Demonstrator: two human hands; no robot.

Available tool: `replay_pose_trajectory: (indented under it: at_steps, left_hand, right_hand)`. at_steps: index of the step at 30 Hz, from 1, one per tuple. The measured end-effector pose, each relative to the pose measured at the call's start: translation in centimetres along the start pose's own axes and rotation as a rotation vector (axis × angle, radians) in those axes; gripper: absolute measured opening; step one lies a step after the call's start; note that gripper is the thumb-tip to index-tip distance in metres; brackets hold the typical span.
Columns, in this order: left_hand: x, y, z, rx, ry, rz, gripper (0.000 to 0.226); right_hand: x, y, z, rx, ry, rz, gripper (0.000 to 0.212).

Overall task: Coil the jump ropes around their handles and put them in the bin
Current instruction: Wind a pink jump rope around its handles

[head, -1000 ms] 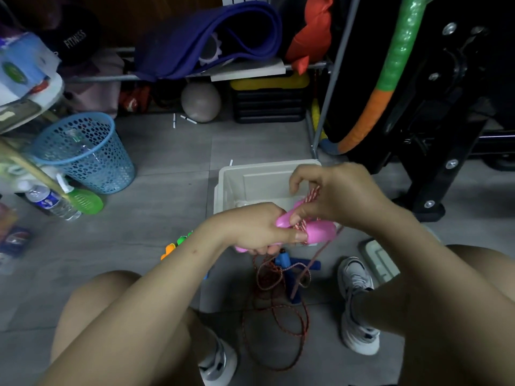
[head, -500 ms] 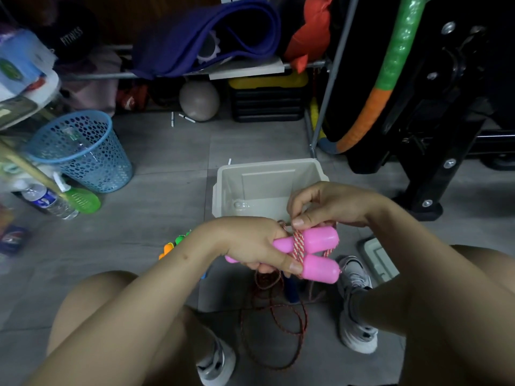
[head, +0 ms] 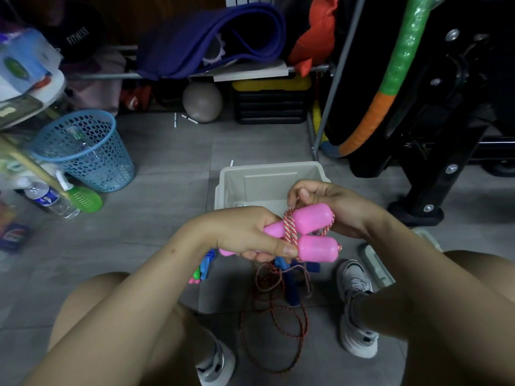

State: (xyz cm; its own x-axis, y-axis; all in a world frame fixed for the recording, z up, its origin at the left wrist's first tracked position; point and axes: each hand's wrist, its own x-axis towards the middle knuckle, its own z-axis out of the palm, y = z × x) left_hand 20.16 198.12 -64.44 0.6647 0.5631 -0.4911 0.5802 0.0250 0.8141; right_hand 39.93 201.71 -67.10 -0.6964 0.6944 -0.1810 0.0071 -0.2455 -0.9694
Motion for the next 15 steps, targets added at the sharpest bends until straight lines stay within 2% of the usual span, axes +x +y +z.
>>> replay_pose_trajectory:
  at_steps: [3,6,10,13,15]
  left_hand:
    - [-0.5,-0.4,-0.4,-0.053,0.020,0.027,0.027]
    - [-0.6,-0.7,-0.6,-0.104,0.063,0.058,0.032]
    - [-0.5,-1.3,-0.7,-0.229,0.149,0.087,0.017]
    - [-0.2,-1.3,-0.8,-0.291,0.179,0.097,0.016]
    - [0.0,-1.2,-0.8,-0.348,0.221,0.072,0.031]
  right_hand:
    - [-0.1,-0.1,0.0,0.100,-0.018,0.005,0.054]
    - [-0.7,-0.5,0.0,0.073,-0.034,-0.009,0.068]
    - [-1.2,0.1,0.7,-0.084,0.017,-0.040,0.058]
    - [-1.4,0.6,1.3,-0.013,0.071,-0.035,0.054]
    - [-1.3,0.6,1.3,-0.017,0.099,-0.039,0.061]
